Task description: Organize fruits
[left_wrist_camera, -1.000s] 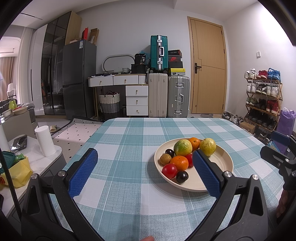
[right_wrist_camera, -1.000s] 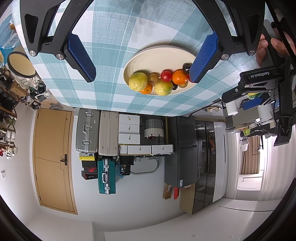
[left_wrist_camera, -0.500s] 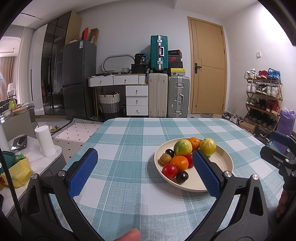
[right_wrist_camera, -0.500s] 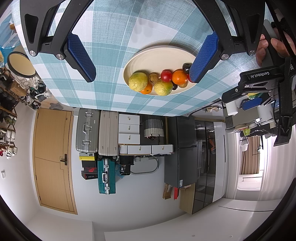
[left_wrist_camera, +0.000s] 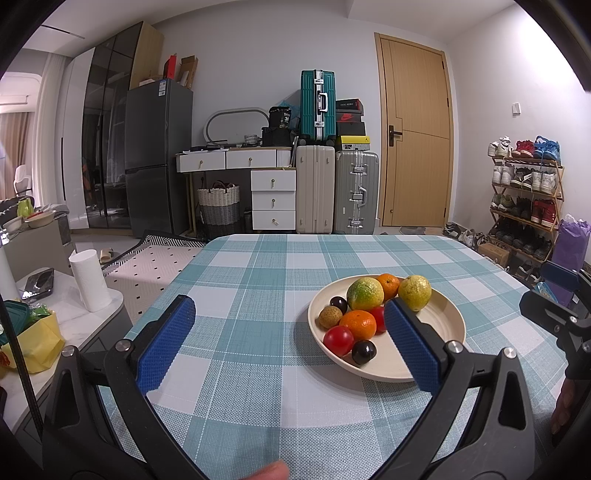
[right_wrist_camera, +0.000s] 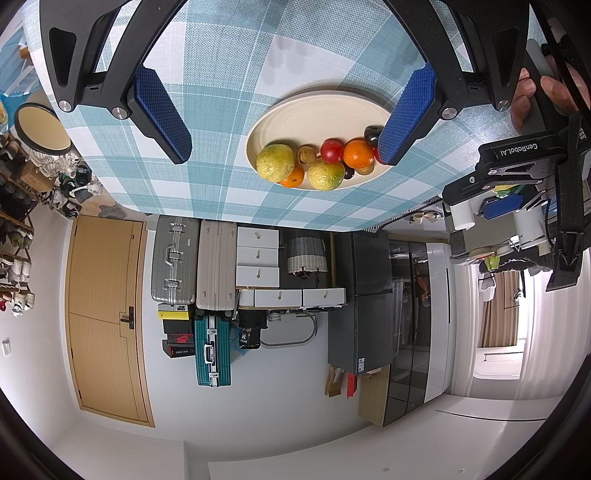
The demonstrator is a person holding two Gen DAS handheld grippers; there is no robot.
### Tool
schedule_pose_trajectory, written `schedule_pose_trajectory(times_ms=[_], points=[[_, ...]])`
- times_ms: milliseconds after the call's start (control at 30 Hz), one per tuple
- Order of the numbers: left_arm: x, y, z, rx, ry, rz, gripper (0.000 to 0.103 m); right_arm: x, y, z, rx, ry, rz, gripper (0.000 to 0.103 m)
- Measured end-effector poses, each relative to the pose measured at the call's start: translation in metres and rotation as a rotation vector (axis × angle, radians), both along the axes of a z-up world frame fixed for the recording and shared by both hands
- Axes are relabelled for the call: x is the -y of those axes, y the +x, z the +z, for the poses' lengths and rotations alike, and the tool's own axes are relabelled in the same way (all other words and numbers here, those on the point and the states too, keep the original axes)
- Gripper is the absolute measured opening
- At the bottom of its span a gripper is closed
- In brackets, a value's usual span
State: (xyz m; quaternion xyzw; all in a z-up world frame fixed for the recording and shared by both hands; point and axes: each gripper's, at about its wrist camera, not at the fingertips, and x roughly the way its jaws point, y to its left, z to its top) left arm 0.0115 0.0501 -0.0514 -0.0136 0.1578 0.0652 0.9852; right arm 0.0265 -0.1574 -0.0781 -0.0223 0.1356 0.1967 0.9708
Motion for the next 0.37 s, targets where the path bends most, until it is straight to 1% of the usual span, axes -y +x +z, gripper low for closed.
schedule_pose_trajectory(times_ms=[367], points=[[-0.0012,-0.0003,-0.0021,-0.001,-0.003,0.012,0.102,0.0001,0.0,0.0001,0.0,0.0,0.0,0.103]])
